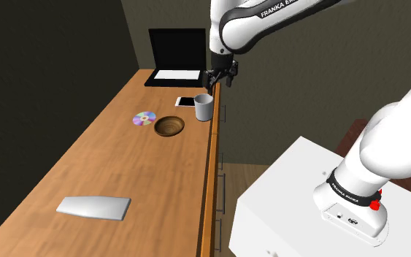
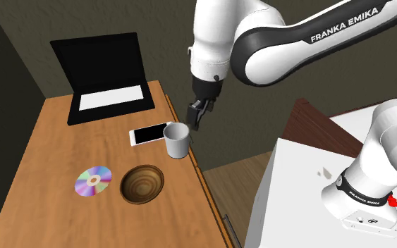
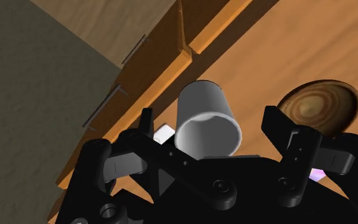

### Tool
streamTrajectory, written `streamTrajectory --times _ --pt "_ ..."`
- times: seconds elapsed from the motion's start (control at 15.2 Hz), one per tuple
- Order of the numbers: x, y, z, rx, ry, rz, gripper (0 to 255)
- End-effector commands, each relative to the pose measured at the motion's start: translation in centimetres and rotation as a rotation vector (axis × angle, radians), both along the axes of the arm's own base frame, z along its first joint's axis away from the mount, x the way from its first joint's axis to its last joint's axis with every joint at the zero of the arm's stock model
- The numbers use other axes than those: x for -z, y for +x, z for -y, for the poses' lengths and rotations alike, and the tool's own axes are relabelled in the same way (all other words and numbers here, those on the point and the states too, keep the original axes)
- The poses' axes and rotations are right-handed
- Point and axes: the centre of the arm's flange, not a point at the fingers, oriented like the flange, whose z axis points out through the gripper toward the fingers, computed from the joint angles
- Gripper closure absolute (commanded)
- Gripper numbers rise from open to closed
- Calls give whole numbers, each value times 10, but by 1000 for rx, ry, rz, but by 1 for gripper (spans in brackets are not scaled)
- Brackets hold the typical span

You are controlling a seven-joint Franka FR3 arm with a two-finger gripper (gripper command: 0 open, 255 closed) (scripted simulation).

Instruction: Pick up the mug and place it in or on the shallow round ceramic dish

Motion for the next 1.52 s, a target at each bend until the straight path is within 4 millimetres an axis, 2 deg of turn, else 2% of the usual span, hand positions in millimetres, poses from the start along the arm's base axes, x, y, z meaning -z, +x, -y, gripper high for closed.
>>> streamTrajectory --times 0.0,0.46,0.99,1.45 --pt "16 22 -11 0 -1 6 0" --pt "66 86 -48 -1 -7 22 0" --pt "105 92 -46 -1 -7 22 0" --pt "105 92 -46 -1 -7 22 0"
